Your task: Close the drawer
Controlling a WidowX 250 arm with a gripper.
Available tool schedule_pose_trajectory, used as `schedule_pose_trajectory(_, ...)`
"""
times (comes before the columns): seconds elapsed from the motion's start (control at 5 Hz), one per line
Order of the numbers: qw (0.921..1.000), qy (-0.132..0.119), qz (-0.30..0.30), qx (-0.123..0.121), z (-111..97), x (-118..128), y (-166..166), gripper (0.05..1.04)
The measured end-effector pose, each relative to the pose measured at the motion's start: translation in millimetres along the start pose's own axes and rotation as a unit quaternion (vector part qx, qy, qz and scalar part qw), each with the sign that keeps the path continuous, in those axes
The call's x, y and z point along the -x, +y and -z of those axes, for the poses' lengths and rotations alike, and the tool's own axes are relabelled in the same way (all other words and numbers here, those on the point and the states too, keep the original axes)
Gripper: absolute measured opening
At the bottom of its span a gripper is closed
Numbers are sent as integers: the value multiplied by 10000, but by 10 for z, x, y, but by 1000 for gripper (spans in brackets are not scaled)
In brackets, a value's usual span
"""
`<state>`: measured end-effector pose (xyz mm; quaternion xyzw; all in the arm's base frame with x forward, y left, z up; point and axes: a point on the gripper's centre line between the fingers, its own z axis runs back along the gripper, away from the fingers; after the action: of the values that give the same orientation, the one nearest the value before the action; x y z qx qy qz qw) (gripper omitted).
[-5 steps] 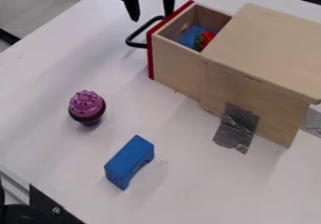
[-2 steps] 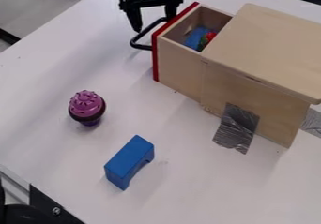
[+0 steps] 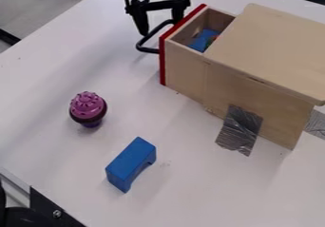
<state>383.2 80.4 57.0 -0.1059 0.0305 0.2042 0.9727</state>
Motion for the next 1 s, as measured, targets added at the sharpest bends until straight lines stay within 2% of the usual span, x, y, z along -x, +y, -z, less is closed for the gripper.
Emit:
schedule_pose_trajectory(0.4,9991,151,363,175,38,169,-312,998)
schedule_pose_trajectory(1.0,9989,124,415,198,-19,313,-345,998)
